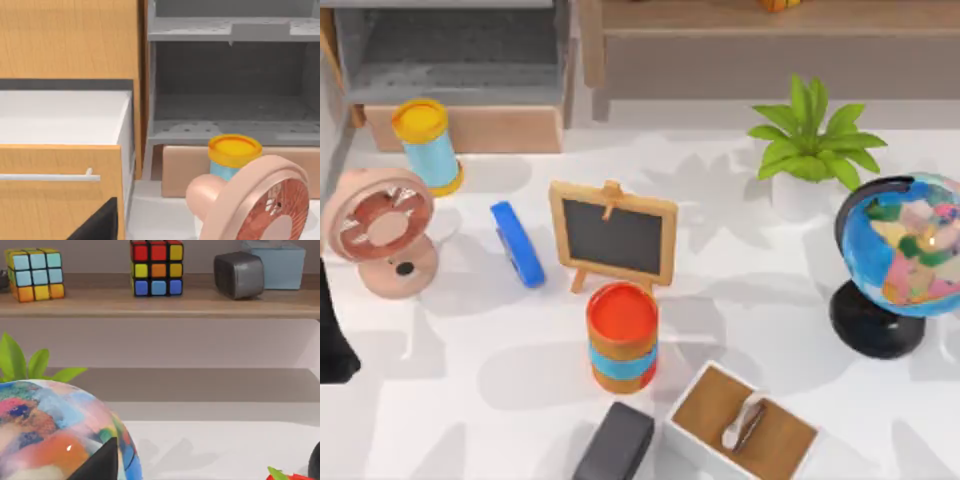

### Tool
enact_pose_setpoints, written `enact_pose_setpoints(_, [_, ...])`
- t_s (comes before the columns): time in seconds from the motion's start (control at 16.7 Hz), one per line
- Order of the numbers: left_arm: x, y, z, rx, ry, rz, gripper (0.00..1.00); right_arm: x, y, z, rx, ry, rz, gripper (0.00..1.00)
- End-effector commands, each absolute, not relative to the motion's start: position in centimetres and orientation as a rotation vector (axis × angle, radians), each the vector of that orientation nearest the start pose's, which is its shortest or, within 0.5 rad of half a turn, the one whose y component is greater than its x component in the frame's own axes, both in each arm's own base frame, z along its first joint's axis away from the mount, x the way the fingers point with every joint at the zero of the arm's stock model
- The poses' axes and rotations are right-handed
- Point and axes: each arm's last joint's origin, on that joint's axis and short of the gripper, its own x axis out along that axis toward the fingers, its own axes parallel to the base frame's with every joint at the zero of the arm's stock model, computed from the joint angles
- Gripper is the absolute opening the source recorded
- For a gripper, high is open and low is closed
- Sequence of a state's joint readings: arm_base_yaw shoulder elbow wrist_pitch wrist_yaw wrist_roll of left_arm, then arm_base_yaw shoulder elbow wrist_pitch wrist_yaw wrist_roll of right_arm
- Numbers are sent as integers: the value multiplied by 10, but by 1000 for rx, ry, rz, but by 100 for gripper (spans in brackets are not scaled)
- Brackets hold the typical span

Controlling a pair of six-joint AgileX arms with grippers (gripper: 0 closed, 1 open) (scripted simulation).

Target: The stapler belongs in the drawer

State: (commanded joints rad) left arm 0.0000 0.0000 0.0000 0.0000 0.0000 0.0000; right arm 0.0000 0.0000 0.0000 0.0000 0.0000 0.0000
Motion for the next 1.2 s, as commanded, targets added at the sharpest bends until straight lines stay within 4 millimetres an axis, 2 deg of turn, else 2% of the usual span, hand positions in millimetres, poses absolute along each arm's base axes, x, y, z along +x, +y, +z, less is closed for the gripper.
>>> enact_pose_setpoints(0.18, [106,-1,162,-6,5,-3,100,106,-1,160,0,0,0,100])
enact_pose_setpoints(0.3, [107,-2,170,-37,34,-14,100,106,-1,160,0,0,0,100])
enact_pose_setpoints(0.48, [113,-6,193,-120,132,-41,100,106,-1,160,0,0,0,100])
enact_pose_setpoints(0.66, [131,-13,224,-221,289,-72,100,106,-1,160,0,0,0,100])
enact_pose_setpoints(0.78, [153,-21,244,-284,418,-87,100,106,-1,160,0,0,0,100])
enact_pose_setpoints(0.96, [198,-42,268,-361,634,-90,100,106,-1,160,0,0,0,100])
enact_pose_setpoints(1.08, [234,-61,276,-395,781,-74,100,106,-1,160,0,0,0,100])
enact_pose_setpoints(1.2, [272,-84,274,-416,924,-41,100,106,-1,160,0,0,0,100])
